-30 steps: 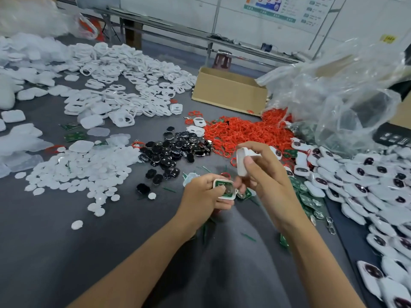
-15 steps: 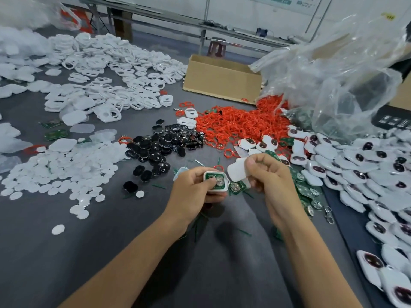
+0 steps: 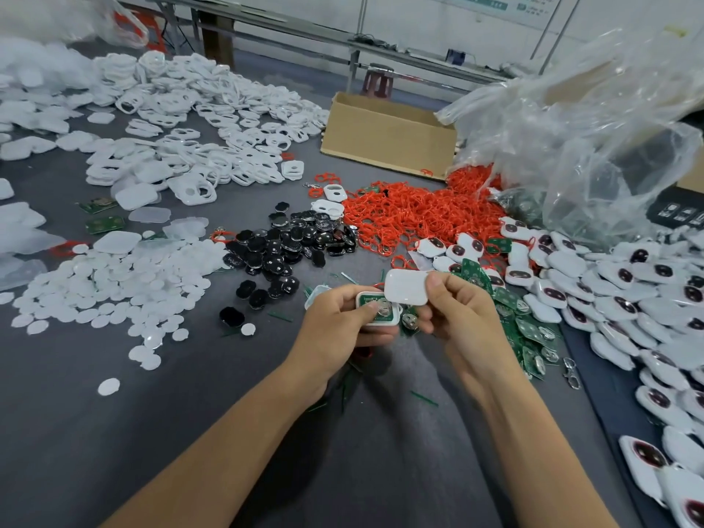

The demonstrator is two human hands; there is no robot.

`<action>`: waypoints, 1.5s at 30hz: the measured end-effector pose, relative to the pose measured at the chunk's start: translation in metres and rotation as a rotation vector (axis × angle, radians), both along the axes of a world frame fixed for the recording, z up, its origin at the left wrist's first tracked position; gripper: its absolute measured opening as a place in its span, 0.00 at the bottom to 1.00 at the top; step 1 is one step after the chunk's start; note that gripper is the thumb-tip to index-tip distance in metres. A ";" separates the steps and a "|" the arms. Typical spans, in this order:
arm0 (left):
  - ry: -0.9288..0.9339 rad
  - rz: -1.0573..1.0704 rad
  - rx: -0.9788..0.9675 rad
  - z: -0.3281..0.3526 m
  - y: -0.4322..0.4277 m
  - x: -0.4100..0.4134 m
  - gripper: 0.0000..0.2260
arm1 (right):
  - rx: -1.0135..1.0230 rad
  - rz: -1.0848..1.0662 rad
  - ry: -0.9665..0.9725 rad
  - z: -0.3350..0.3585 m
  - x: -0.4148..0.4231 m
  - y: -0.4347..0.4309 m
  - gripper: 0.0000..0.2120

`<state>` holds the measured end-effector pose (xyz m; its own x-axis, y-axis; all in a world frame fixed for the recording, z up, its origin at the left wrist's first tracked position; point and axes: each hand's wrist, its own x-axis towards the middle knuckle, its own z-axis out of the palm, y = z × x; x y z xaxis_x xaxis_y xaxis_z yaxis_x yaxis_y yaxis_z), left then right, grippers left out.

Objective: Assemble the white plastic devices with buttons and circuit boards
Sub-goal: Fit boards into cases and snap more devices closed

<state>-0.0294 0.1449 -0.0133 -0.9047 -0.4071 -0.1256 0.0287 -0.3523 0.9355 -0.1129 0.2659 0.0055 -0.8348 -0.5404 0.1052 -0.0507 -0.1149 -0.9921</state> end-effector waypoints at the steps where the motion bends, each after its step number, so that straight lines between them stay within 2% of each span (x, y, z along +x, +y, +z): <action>1: -0.002 -0.004 0.001 0.000 0.000 0.000 0.08 | -0.012 0.012 -0.011 0.000 0.001 0.000 0.11; 7: -0.017 -0.023 0.012 -0.002 -0.003 0.000 0.08 | 0.021 0.072 -0.050 -0.001 0.005 -0.004 0.15; 12: -0.024 -0.024 0.082 -0.002 -0.005 -0.001 0.16 | 0.055 0.038 -0.038 -0.002 0.005 -0.004 0.13; 19: -0.028 -0.016 0.094 -0.003 -0.005 -0.003 0.16 | 0.152 -0.024 0.090 -0.009 0.006 -0.010 0.11; 27: -0.031 -0.034 0.069 -0.002 -0.004 -0.002 0.15 | 0.317 -0.188 0.365 -0.013 0.005 -0.010 0.05; 34: -0.011 -0.036 0.035 -0.003 -0.003 -0.003 0.13 | 0.401 -0.249 0.508 -0.016 0.007 -0.011 0.03; 36: -0.003 -0.037 0.018 -0.004 -0.003 -0.002 0.13 | 0.410 -0.259 0.480 -0.017 0.005 -0.011 0.03; 40: 0.024 -0.041 -0.036 -0.006 -0.003 -0.001 0.13 | 0.344 -0.130 0.235 -0.017 0.004 -0.010 0.05; 45: 0.057 0.054 -0.079 -0.007 0.001 -0.002 0.05 | 0.250 -0.004 0.077 -0.014 0.002 -0.005 0.08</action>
<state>-0.0310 0.1462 -0.0204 -0.8859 -0.4622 -0.0401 0.0997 -0.2741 0.9565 -0.1106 0.2611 -0.0086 -0.8320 -0.5539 0.0317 -0.1267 0.1342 -0.9828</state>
